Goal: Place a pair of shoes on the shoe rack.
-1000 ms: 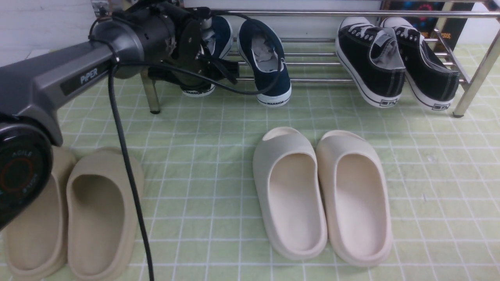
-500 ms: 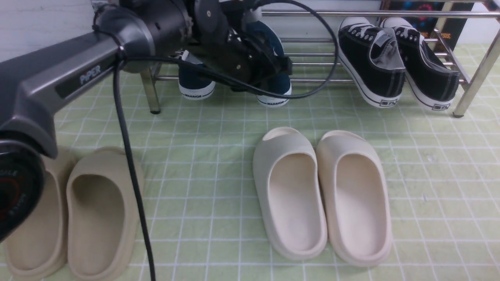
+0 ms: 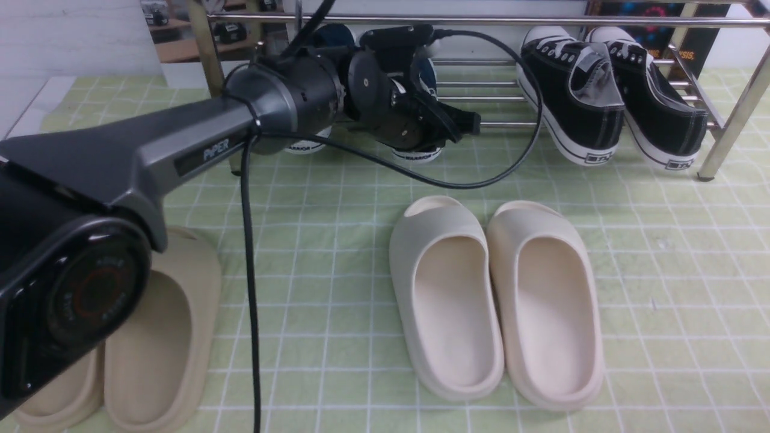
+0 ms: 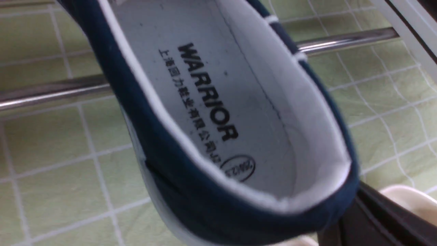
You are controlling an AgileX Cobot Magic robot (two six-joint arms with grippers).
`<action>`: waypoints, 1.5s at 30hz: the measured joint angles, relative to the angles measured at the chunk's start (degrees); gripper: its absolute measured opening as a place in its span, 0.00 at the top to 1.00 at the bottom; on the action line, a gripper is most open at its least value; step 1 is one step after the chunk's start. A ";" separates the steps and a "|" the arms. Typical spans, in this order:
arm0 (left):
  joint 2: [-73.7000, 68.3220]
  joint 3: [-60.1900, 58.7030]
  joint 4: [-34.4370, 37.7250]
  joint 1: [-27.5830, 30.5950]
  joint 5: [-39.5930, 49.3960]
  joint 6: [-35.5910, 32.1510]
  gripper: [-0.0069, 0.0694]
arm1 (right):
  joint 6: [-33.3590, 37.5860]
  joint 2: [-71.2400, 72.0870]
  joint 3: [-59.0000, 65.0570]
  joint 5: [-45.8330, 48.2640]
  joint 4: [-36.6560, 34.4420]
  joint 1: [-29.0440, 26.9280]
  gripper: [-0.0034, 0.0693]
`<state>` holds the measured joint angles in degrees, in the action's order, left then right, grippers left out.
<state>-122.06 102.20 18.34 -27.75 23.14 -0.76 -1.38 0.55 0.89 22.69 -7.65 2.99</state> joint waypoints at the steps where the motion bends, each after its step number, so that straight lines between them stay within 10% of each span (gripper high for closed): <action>1: 0.66 0.00 -0.54 0.85 0.84 0.76 0.93 | 0.00 0.00 0.00 0.00 0.00 0.00 0.62; 26: 16.10 -0.98 -11.26 9.38 28.89 7.59 0.93 | 0.06 0.00 0.00 0.00 0.00 0.00 0.62; 33: 15.43 -3.55 -12.00 15.57 26.83 11.72 0.93 | 0.11 0.00 0.00 0.00 0.00 0.00 0.62; 45: 5.14 -3.98 -1.76 9.04 11.83 9.48 0.93 | 0.11 0.00 0.00 0.00 0.00 0.00 0.62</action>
<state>-116.92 98.22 16.58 -18.71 34.97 8.72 -1.26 0.55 0.89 22.69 -7.65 2.99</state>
